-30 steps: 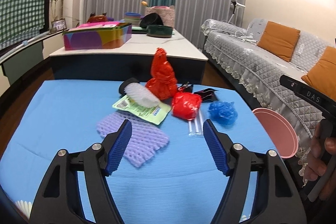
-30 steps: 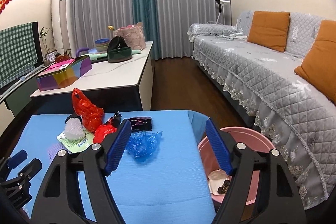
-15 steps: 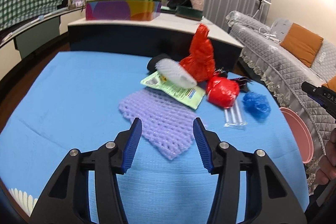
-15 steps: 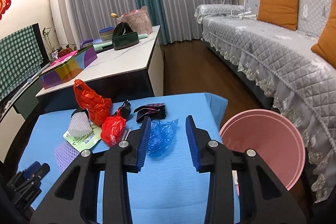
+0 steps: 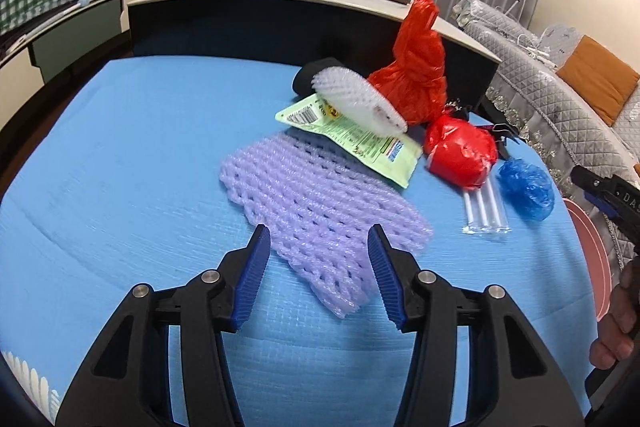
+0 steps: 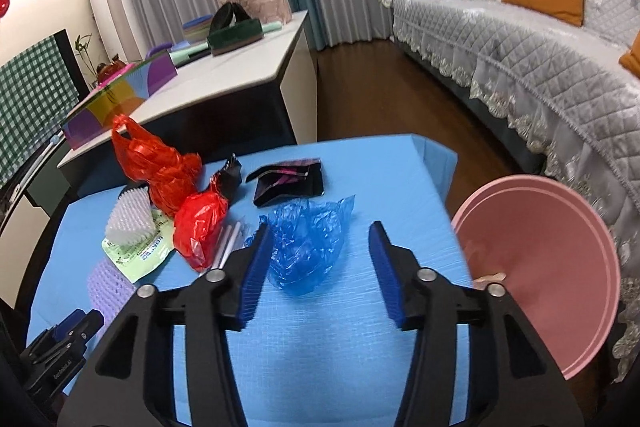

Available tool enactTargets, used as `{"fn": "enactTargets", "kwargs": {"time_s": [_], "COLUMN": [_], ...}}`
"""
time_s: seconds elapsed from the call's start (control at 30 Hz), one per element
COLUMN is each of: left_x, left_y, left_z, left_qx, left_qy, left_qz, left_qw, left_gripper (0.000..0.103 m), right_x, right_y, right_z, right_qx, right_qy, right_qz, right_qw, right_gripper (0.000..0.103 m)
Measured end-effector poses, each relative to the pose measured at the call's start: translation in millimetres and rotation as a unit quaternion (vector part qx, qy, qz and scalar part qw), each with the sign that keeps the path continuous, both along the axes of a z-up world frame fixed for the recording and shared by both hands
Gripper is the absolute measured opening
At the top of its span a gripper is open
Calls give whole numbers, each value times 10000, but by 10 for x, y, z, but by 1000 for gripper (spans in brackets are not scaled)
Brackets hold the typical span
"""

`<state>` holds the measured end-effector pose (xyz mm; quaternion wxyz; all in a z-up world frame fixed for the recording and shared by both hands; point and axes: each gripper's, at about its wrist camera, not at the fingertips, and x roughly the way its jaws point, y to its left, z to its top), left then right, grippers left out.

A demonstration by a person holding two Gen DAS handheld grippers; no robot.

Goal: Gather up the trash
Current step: 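Grasp the purple foam net with the left tool while the right tool grasps the blue bag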

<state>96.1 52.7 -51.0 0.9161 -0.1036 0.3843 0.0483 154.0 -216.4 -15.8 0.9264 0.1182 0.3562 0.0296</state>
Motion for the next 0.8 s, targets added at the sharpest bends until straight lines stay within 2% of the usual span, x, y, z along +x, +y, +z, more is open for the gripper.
{"fn": "enactTargets", "kwargs": {"time_s": [0.27, 0.33, 0.37, 0.5, 0.6, 0.8], "left_x": [80, 87, 90, 89, 67, -12], "left_y": [1, 5, 10, -1, -21, -43], "left_z": [-81, -92, -101, -109, -73, 59], "left_qx": [-43, -73, -79, -133, -87, 125], "left_qy": [272, 313, 322, 344, 312, 73], "left_qz": [-51, -62, -72, -210, -240, -168], "left_qw": [9996, 9995, 9994, 9991, 9992, 9998], "left_gripper": [50, 50, 47, 31, 14, 11], "right_x": [146, 154, 157, 156, 122, -17], "right_y": [161, 195, 229, 280, 287, 277], "right_z": [-204, -228, -241, -288, -237, -52], "right_qx": [-73, -108, -184, -288, -357, -436], "right_qy": [359, 423, 468, 621, 527, 230], "right_qz": [203, 284, 344, 490, 499, 509], "right_qw": [9991, 9986, 9981, 9964, 9967, 9975], "right_gripper": [55, 46, 37, 8, 3, 3]}}
